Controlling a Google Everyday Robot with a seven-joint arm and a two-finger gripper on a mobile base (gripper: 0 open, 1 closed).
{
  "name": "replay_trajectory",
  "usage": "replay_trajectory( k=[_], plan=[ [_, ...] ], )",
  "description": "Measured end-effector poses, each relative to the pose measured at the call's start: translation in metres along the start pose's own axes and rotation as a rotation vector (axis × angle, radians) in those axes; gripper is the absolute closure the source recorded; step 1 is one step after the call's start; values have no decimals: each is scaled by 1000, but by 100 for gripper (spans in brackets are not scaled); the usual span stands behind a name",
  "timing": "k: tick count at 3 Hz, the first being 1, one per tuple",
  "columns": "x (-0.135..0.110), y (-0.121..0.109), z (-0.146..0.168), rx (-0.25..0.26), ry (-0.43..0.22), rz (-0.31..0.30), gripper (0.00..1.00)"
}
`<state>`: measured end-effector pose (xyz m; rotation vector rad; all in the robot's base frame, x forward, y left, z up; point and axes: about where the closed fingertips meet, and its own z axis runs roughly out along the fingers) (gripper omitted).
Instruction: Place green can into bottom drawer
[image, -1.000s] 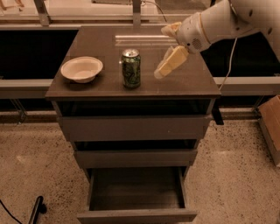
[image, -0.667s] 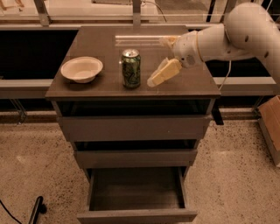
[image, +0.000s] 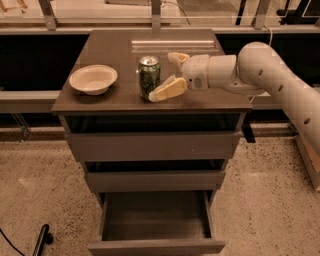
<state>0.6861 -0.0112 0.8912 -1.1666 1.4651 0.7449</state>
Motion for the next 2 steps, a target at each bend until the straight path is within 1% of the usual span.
replay_trajectory(
  k=[1, 2],
  plan=[
    [1, 2, 19, -32, -67, 44, 0],
    [-1, 5, 31, -57, -102, 64, 19]
  ],
)
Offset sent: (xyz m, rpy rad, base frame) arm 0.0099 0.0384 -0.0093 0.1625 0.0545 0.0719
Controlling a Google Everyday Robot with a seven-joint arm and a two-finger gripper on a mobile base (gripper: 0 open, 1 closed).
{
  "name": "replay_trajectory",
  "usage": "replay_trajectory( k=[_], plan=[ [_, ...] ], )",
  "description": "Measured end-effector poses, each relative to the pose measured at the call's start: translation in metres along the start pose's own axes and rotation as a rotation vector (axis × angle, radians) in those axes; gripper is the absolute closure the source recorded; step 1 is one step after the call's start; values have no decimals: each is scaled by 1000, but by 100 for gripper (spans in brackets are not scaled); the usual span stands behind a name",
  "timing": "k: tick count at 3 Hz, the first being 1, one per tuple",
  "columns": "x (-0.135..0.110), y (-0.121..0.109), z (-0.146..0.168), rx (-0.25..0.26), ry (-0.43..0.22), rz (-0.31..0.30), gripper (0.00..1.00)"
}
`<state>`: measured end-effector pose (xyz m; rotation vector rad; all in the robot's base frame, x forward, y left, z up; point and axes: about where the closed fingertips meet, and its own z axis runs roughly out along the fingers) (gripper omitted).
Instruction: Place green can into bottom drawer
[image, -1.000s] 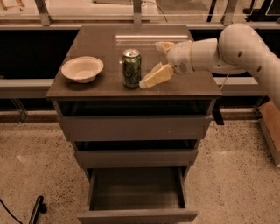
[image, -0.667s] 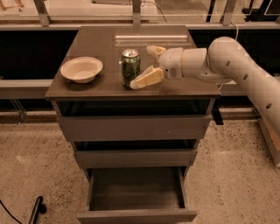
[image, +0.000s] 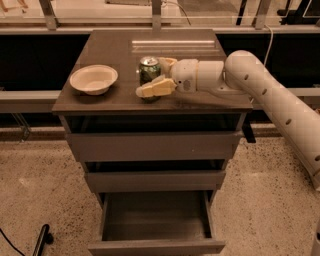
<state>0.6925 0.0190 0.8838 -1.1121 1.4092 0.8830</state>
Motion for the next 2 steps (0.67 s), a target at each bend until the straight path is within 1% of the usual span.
replay_trajectory(
  k=[1, 2],
  plan=[
    [-1, 1, 4, -4, -41, 15, 41],
    [-6, 2, 6, -5, -83, 16, 66]
  ],
)
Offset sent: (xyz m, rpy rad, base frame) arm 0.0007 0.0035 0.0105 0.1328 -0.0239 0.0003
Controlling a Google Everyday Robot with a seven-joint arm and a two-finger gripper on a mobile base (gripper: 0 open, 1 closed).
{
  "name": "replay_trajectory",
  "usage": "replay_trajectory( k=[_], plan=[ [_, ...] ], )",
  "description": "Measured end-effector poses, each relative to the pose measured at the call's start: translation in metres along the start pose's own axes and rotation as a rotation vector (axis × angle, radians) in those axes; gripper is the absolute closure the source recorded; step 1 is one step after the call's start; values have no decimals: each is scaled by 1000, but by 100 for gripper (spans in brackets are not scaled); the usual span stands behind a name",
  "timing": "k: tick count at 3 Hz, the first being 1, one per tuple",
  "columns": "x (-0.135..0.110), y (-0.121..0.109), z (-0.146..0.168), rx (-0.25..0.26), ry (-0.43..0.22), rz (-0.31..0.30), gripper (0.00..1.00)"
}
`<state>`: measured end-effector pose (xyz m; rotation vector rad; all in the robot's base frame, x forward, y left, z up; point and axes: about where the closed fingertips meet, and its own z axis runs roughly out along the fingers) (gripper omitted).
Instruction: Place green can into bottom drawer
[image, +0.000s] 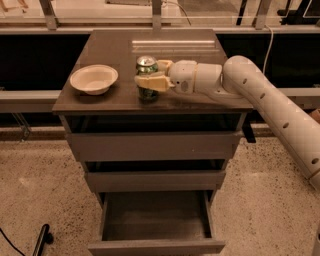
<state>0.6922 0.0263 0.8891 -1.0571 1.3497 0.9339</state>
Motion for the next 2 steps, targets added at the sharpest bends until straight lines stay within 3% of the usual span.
replay_trajectory(
  k=[1, 2],
  plan=[
    [-31, 1, -36, 44, -37, -89, 97],
    [-57, 21, -74, 77, -6, -154, 100]
  ],
)
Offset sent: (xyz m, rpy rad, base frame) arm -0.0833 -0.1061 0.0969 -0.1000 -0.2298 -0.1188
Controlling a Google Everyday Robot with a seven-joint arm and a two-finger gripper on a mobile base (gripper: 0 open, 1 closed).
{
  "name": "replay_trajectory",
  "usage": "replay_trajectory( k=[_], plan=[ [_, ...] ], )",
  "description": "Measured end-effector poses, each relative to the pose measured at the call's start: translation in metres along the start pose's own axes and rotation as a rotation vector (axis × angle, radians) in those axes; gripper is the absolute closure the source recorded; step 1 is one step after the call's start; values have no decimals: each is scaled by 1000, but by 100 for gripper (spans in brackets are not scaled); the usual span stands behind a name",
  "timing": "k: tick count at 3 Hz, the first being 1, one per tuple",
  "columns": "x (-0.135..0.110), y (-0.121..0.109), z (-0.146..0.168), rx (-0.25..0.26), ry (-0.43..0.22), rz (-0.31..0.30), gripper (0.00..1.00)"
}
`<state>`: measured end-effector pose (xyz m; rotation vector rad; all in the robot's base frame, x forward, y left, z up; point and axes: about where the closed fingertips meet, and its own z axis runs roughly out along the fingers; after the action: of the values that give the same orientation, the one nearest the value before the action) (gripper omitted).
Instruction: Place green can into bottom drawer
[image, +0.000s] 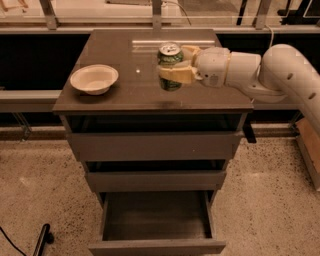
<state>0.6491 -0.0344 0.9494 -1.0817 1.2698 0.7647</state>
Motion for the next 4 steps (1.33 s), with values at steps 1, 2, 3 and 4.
replay_trajectory(
  k=[1, 2, 3, 4],
  plan=[
    [-22, 41, -52, 35, 57, 40, 100],
    [11, 106, -94, 1, 110, 140, 100],
    [47, 138, -110, -9, 156, 207, 100],
    [47, 138, -110, -9, 156, 207, 100]
  ],
)
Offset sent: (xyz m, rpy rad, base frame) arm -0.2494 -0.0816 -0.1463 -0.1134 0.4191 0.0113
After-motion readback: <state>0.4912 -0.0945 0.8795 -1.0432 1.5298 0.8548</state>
